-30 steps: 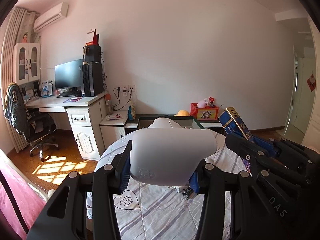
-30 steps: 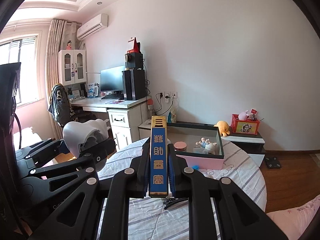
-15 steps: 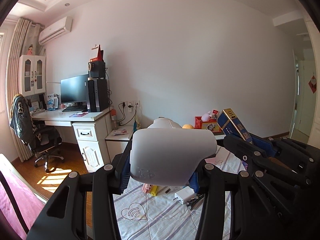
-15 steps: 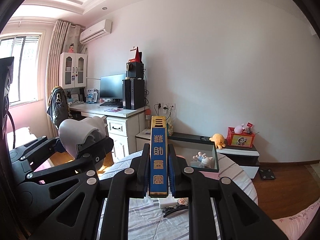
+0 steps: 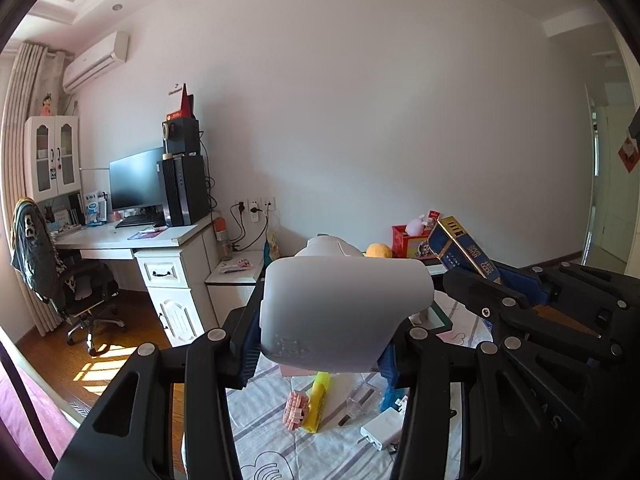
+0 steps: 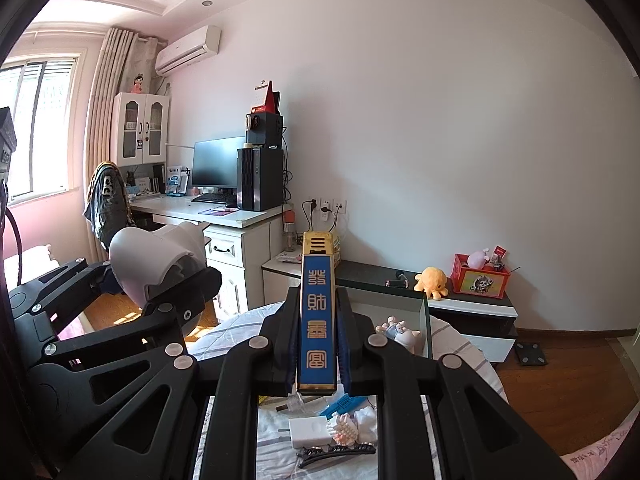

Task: Organize rigid objects
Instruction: 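Carry the white bottle and blue-gold box over the pink box and lower them inside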

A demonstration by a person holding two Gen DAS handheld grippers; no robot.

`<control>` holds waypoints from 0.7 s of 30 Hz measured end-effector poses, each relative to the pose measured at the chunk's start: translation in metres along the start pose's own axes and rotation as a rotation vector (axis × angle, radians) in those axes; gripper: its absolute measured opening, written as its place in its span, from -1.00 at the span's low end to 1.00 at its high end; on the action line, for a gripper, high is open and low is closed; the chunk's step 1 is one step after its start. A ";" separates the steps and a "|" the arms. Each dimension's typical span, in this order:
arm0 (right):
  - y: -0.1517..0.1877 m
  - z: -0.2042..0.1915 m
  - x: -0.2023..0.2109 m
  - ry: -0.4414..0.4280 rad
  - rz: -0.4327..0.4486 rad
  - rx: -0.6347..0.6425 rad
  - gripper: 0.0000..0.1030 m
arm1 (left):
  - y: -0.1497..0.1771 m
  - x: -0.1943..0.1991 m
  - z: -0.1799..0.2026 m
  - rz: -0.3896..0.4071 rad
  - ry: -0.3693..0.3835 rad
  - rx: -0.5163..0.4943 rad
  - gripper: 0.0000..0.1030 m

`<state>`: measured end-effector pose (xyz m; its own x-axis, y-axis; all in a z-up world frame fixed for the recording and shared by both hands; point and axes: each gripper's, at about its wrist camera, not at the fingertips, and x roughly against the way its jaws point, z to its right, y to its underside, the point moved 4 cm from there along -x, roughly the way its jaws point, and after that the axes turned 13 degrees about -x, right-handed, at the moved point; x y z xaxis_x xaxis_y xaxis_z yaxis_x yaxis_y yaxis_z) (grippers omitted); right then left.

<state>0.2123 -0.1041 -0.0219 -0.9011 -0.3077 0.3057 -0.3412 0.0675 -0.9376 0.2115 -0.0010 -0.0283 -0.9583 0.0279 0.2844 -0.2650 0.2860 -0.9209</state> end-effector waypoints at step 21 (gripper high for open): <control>0.053 0.100 -0.243 0.098 -0.414 -0.080 -0.69 | 0.063 -0.284 0.023 -0.450 0.165 -0.074 -0.08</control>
<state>0.4403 -0.1204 -0.1625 -0.7037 -0.2330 0.6712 -0.6955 0.0324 -0.7178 0.4640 -0.0131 -0.1731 -0.7192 0.0354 0.6939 -0.6350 0.3718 -0.6772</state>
